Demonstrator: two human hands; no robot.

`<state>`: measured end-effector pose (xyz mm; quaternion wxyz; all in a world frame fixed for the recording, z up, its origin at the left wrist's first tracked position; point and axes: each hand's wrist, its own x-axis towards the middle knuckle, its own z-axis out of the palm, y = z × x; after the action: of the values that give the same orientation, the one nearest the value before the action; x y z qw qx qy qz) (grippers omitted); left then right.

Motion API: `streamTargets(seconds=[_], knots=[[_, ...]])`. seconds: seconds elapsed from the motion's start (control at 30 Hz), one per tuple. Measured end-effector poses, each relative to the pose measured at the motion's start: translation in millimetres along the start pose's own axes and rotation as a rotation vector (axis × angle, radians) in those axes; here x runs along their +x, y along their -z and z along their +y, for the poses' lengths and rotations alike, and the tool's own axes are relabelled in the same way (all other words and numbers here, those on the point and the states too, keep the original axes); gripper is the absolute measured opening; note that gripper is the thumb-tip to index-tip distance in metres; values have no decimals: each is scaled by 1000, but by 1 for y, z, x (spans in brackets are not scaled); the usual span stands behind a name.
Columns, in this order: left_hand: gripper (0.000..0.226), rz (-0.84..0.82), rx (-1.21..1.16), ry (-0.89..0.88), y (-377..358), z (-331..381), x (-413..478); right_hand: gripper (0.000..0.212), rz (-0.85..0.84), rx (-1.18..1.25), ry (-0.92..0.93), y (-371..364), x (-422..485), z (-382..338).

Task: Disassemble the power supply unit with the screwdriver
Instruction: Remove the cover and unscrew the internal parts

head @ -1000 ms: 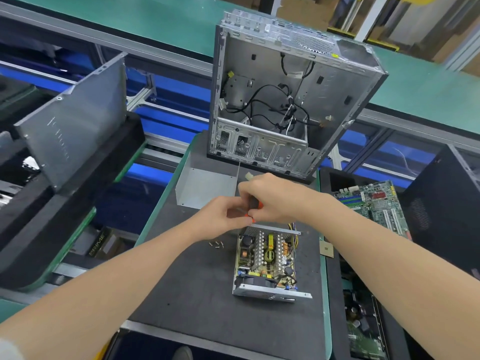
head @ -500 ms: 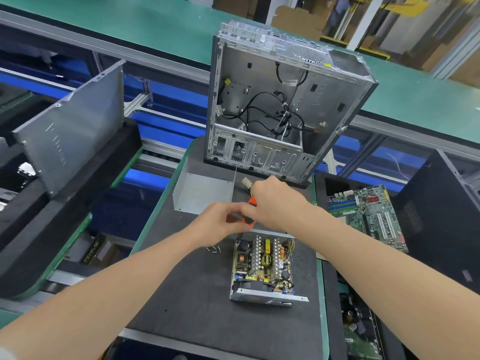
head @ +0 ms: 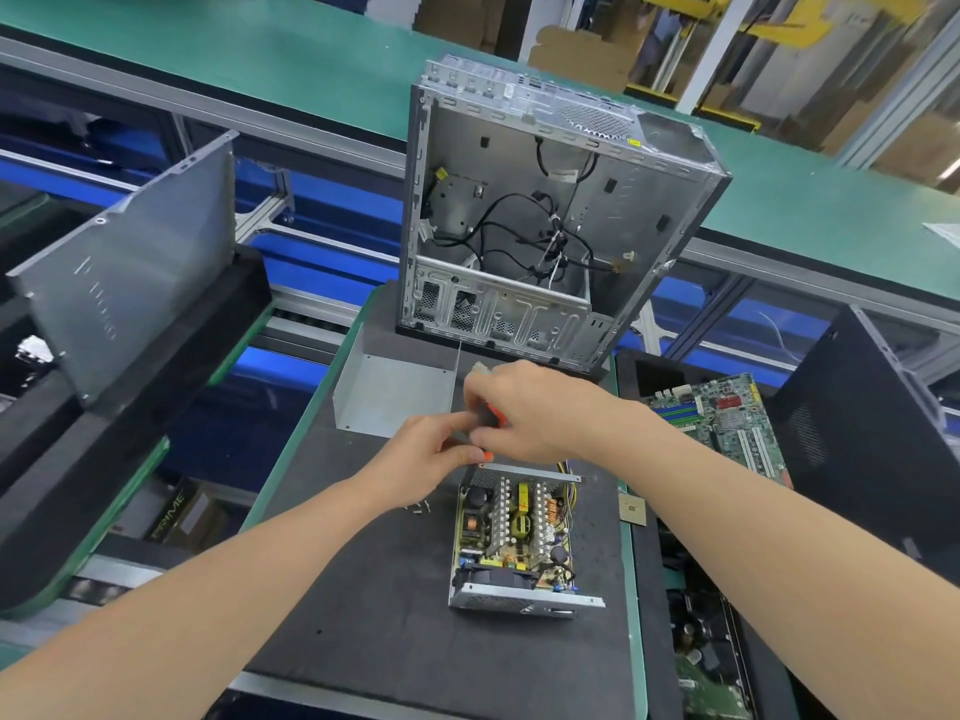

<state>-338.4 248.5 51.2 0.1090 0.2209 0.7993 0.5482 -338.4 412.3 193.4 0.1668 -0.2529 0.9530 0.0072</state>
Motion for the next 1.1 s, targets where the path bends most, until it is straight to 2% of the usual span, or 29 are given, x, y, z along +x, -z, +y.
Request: streamTargets(seconds=[0.1,0.2,0.33,0.43,0.5,0.6,0.7,0.77,0.87,0.93,1.03,1.1], knots=[[32,15,0,15,-1,0,-1,49,233,-8,-240,-3,2,-4],[28,15,19,26,-2,-2,0,53,179,-1,-313,-9,10,-15],[34,5,-12,3,-1,-2,0,29,106,-37,-250,-11,11,-15],[35,1,-14,-7,-1,-2,0,9,-12,-21,-103,-5,5,-7],[31,8,-10,0,-1,-2,0,9,-81,-65,16,-3,3,0],[25,20,1,30,-2,-4,0,18,-93,-115,158,-1,1,4],[22,25,12,24,-2,-3,0,20,-78,-110,176,0,-2,3],[22,19,21,-5,-2,-2,0,31,6,-95,98,-5,-3,0],[24,14,27,5,-3,-2,0,55,216,-69,-195,-17,1,-11],[30,26,25,20,-3,-3,-1,64,202,-99,-303,-22,7,-18],[40,24,-13,-12,-2,-4,-2,41,102,-55,-238,-18,11,-16],[32,17,-18,-13,-1,-4,-3,17,42,17,-136,-11,10,-9]])
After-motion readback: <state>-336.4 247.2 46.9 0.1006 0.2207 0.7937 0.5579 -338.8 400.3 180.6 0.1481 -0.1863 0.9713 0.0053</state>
